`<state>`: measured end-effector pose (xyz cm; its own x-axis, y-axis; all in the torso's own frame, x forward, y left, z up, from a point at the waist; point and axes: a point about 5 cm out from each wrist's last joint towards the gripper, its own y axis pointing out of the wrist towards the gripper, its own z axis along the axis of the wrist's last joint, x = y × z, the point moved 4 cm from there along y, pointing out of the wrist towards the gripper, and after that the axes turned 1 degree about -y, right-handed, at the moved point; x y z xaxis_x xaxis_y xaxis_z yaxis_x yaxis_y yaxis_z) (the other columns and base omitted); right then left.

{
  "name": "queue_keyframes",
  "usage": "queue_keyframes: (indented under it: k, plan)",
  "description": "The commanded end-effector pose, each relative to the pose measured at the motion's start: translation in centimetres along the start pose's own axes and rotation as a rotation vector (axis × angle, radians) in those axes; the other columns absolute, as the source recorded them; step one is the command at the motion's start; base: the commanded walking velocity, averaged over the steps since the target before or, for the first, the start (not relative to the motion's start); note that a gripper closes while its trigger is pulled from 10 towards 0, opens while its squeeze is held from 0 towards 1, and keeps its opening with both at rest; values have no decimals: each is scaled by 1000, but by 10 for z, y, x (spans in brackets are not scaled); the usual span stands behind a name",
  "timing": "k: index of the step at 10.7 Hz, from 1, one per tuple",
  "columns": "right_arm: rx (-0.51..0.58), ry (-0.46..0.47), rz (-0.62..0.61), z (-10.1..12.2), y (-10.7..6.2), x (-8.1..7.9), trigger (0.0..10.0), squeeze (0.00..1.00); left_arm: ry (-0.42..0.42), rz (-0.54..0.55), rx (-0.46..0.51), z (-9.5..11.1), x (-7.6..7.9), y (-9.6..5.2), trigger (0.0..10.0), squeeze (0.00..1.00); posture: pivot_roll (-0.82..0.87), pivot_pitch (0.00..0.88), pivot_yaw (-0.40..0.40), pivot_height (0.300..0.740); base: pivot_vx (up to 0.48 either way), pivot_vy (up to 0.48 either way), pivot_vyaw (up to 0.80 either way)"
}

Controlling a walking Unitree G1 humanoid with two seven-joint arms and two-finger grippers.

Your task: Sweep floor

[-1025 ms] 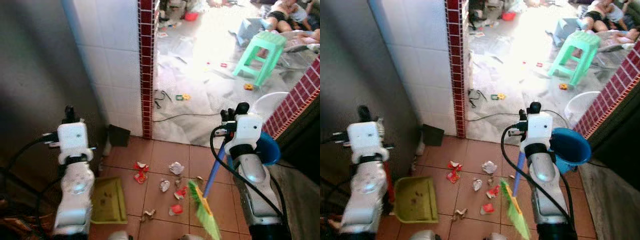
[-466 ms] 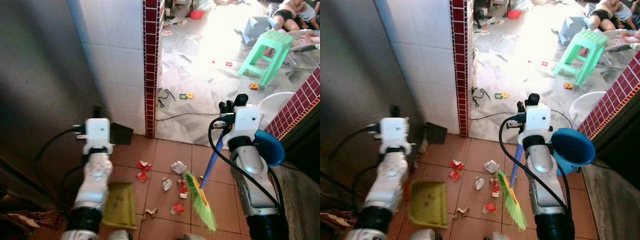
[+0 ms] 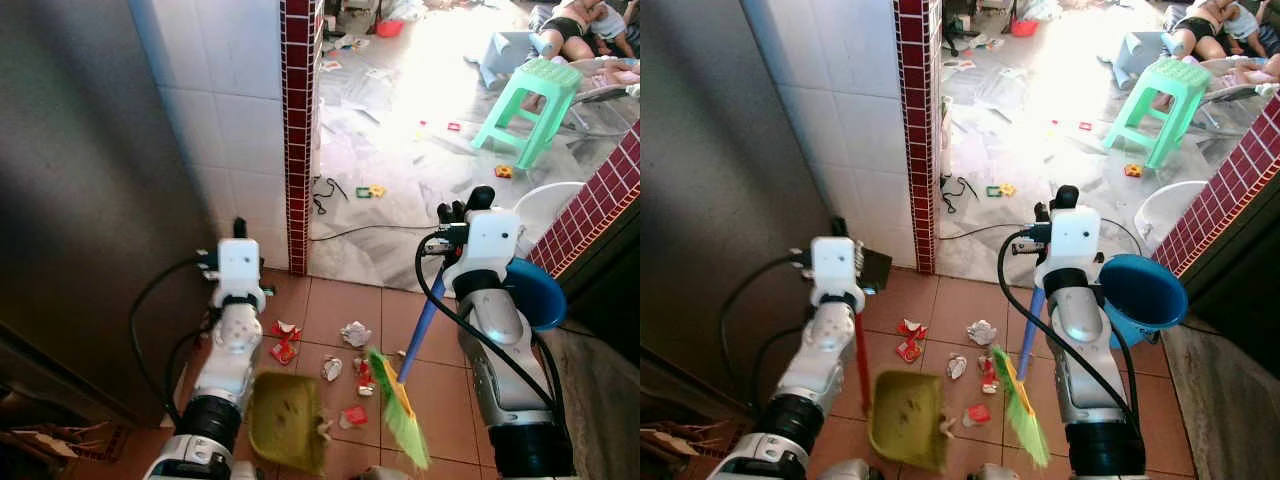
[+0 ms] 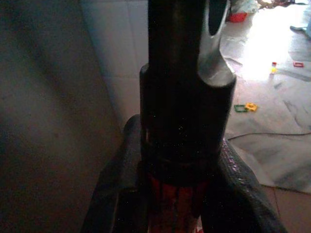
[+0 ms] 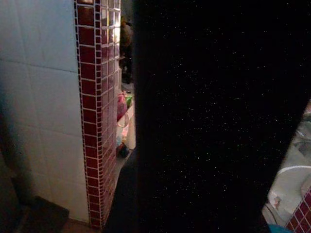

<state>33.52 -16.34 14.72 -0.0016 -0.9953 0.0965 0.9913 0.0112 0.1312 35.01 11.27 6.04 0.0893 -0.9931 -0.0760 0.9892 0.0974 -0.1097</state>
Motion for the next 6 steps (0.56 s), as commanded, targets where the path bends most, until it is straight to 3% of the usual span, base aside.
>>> queue_keyframes:
  k: [1, 3, 6]
  plan:
    - [17, 17, -21, 8, 5, 3, 10000, 0, -16, 1, 32, 10, -1, 6, 10000, 0, -97, 6, -10, 740, 0, 0, 0]
    - [-34, 108, -53, 0, 8, 1, 10000, 0, -100, 8, -21, 1, -1, 8, 10000, 0, -93, 0, -13, 740, 0, 0, 0]
    - [-73, 307, -91, 3, 17, -5, 10000, 0, -126, 7, -57, -6, 0, 11, 10000, 0, -95, 0, -11, 740, 0, 0, 0]
